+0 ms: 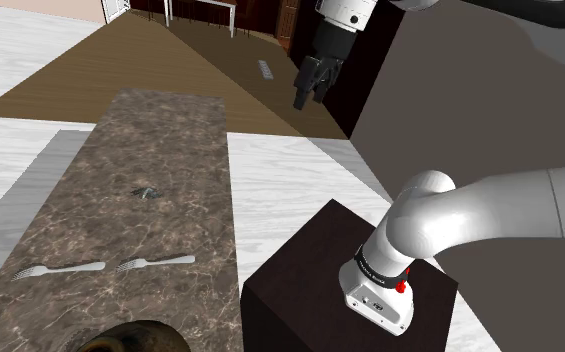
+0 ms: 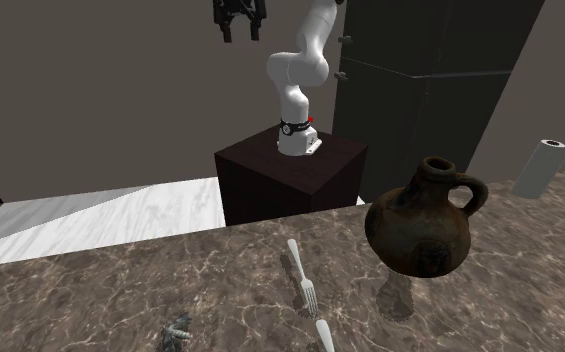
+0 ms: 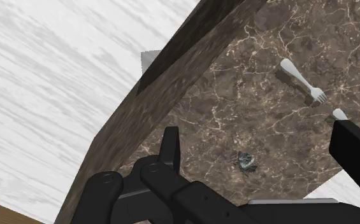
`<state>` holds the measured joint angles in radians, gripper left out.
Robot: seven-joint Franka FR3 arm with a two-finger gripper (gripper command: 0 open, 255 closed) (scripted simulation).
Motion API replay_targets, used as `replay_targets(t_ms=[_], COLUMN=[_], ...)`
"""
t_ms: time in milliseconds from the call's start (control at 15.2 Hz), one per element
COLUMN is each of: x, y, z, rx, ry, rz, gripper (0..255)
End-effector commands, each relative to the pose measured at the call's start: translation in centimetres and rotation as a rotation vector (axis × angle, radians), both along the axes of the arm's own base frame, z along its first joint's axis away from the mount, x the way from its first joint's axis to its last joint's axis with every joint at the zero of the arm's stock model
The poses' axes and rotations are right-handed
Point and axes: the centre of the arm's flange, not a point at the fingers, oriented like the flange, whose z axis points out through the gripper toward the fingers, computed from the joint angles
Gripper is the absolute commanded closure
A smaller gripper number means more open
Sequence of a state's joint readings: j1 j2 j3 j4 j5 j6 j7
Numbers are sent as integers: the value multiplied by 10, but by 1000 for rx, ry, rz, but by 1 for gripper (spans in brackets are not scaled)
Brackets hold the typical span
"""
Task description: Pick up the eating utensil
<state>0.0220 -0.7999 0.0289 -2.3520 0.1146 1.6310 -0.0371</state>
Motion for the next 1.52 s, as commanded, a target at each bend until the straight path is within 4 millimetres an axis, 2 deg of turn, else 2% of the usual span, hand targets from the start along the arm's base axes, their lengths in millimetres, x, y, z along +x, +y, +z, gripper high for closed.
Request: replay_targets(t_ms=[0, 1452], x=[0, 95], y=[0, 177], z=[0, -215], rx=[0, -83], ry=[0, -43], rz=[0, 213], gripper=[0, 0])
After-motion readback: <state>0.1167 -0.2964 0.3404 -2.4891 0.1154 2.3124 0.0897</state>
